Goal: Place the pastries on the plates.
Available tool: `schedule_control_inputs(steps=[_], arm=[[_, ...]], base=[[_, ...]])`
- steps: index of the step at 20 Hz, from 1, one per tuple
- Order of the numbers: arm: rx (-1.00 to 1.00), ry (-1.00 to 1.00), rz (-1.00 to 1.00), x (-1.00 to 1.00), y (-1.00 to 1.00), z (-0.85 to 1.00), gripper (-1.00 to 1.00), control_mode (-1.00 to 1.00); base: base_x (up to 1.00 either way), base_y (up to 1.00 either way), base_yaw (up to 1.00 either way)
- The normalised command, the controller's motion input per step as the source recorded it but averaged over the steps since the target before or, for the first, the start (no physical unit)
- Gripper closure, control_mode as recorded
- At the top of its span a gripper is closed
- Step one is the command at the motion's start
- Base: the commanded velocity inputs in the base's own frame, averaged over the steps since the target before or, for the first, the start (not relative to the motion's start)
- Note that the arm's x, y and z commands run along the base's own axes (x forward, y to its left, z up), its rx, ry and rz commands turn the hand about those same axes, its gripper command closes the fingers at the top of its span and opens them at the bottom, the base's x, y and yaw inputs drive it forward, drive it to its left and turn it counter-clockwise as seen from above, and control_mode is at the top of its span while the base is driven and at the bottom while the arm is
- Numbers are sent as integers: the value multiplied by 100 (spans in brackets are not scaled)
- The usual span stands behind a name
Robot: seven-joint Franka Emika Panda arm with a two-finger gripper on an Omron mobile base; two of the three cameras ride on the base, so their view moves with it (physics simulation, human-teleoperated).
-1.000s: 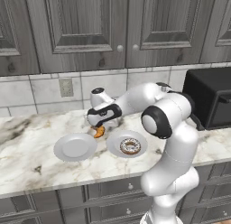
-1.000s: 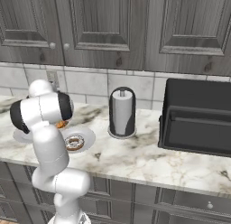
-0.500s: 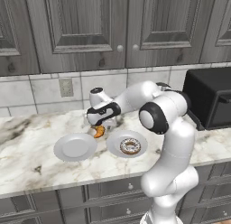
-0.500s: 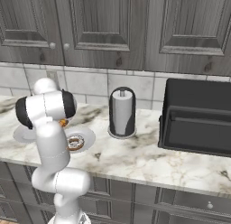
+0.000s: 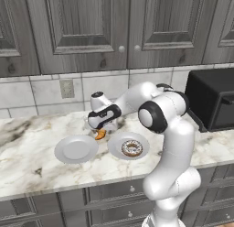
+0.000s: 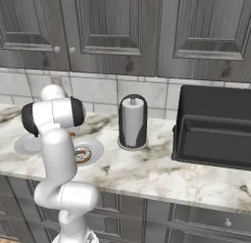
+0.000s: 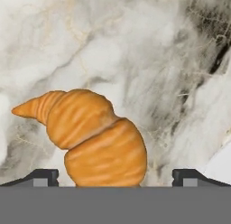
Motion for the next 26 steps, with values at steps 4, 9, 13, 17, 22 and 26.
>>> schedule_control_inputs(steps=[4,9,13,17,22,26], arm=[[0,1,0,6,0,-17,-100,-100],[0,1,0,0,0,-10,100,-100],[1,0,0,0,0,-6,100,-100],[0,-3,0,0,7,13,100,-100],[0,-3,0,-1,0,43,100,-100],[0,0,0,-3,4,30,100,-100]], base=[[0,0,0],[0,0,0],[0,0,0],[0,0,0],[0,0,0],[0,0,0]])
